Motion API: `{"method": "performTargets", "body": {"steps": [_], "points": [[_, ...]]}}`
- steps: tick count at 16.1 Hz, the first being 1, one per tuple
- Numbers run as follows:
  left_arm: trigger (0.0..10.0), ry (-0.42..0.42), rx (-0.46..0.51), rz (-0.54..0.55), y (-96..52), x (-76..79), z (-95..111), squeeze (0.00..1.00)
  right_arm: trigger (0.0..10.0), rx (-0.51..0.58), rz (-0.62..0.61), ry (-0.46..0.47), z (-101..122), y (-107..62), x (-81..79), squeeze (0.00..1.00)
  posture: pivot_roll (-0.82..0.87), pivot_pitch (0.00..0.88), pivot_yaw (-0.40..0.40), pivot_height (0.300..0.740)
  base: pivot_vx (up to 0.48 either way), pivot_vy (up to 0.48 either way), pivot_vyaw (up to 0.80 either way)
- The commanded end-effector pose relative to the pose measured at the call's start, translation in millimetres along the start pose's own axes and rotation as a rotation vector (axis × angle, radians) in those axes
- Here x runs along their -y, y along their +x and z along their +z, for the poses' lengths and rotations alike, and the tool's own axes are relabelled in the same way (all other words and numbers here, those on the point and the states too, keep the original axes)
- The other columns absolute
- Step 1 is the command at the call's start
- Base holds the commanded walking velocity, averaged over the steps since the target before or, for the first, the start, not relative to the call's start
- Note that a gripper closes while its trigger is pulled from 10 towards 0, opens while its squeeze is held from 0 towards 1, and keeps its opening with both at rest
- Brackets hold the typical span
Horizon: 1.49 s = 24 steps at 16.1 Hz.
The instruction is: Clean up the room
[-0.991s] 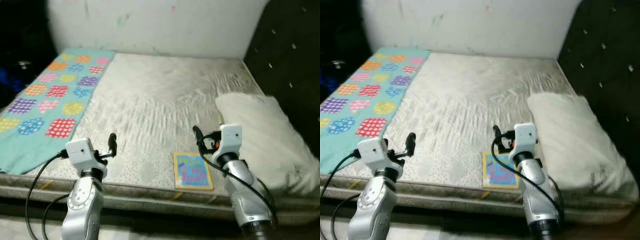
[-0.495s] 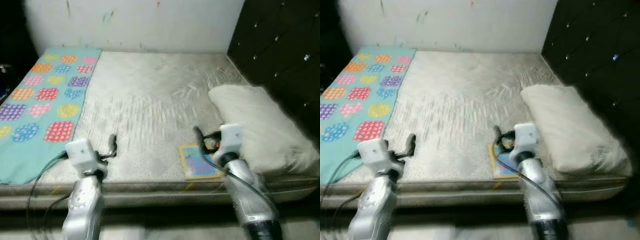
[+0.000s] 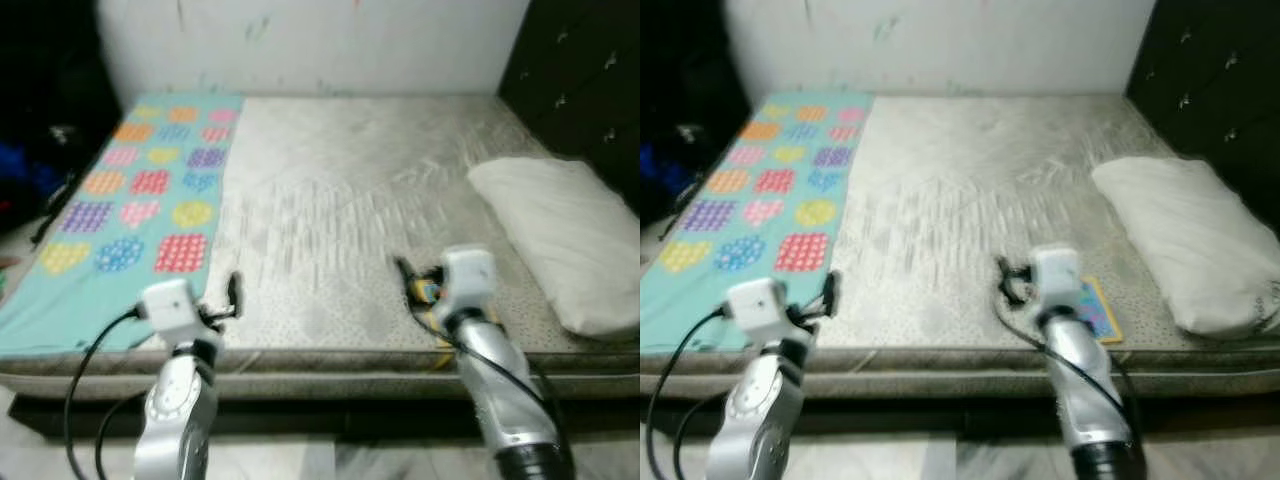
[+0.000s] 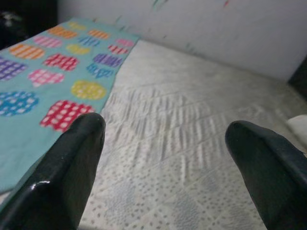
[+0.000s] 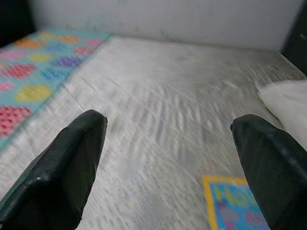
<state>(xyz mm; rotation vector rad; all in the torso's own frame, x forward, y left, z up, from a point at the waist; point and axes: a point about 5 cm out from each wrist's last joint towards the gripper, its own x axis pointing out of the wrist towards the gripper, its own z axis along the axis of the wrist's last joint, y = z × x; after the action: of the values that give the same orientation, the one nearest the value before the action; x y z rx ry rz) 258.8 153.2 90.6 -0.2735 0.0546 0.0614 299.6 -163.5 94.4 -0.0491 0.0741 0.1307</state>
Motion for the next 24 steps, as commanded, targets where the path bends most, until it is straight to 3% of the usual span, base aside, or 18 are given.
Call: {"method": "performTargets", "body": {"steps": [1,5,21,24], "points": [[10.0,-0.011,0.027,-0.012,-0.2,1.9,4.8,0.00,10.0,0.023,0.016,0.003,6.6,3.1,-4.7,0.00,-0.06,0.000,-0.014,0.740,0.000,0.000,0.00],[10.0,-0.020,0.019,-0.027,-2.0,1.6,3.2,0.00,10.0,0.023,0.024,-0.004,6.4,2.8,-5.9,0.00,-0.06,0.000,-0.013,0.740,0.129,0.000,0.00],[10.0,-0.028,0.017,-0.051,-1.8,4.4,3.2,0.00,10.0,0.025,0.020,-0.008,6.7,4.2,-6.3,0.00,-0.06,0.000,-0.013,0.740,0.359,0.000,0.00],[10.0,-0.051,-0.002,-0.010,0.1,5.7,-0.1,0.00,10.0,0.022,0.015,-0.012,6.0,4.3,-5.1,0.00,-0.06,0.000,-0.013,0.740,0.235,0.000,0.00]]}}
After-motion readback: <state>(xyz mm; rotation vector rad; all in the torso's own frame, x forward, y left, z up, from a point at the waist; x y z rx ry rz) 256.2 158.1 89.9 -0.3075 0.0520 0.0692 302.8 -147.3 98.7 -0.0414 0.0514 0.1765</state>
